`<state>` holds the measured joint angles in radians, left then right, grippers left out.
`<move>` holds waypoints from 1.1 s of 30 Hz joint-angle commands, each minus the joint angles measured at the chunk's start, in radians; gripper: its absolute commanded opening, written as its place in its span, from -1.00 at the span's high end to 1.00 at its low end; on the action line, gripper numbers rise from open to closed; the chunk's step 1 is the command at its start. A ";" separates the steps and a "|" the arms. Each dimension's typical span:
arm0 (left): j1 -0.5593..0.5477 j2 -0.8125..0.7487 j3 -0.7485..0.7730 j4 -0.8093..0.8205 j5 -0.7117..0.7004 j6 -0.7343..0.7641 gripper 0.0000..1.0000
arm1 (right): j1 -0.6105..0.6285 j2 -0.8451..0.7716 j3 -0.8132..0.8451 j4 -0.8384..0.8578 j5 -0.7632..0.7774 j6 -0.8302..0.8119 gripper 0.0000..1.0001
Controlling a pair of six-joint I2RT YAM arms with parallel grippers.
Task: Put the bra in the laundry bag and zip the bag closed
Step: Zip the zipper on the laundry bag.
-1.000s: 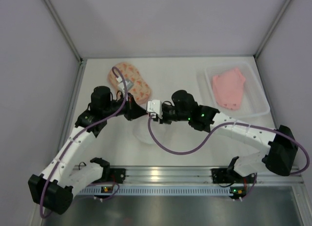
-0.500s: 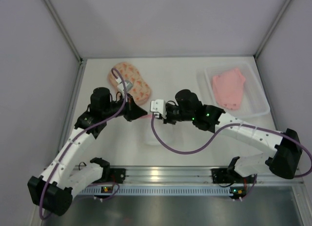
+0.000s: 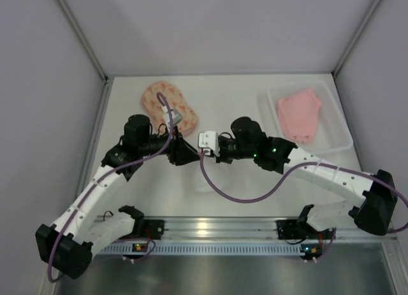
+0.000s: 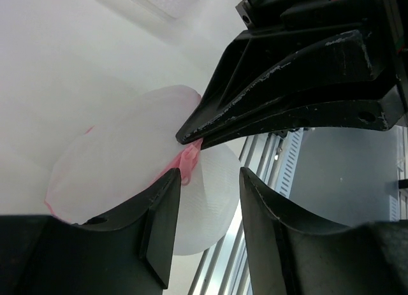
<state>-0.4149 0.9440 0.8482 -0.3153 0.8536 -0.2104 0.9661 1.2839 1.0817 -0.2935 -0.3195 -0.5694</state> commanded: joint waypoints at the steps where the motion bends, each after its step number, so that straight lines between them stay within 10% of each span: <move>1: -0.047 0.016 0.002 0.045 -0.014 0.054 0.04 | -0.006 -0.012 0.067 0.011 -0.043 -0.010 1.00; 33: -0.081 0.035 0.006 0.042 -0.068 0.062 0.13 | 0.006 -0.037 0.089 -0.072 -0.171 -0.024 1.00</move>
<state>-0.4942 0.9798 0.8406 -0.3149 0.7792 -0.1505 0.9665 1.2549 1.1133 -0.3996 -0.4244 -0.5850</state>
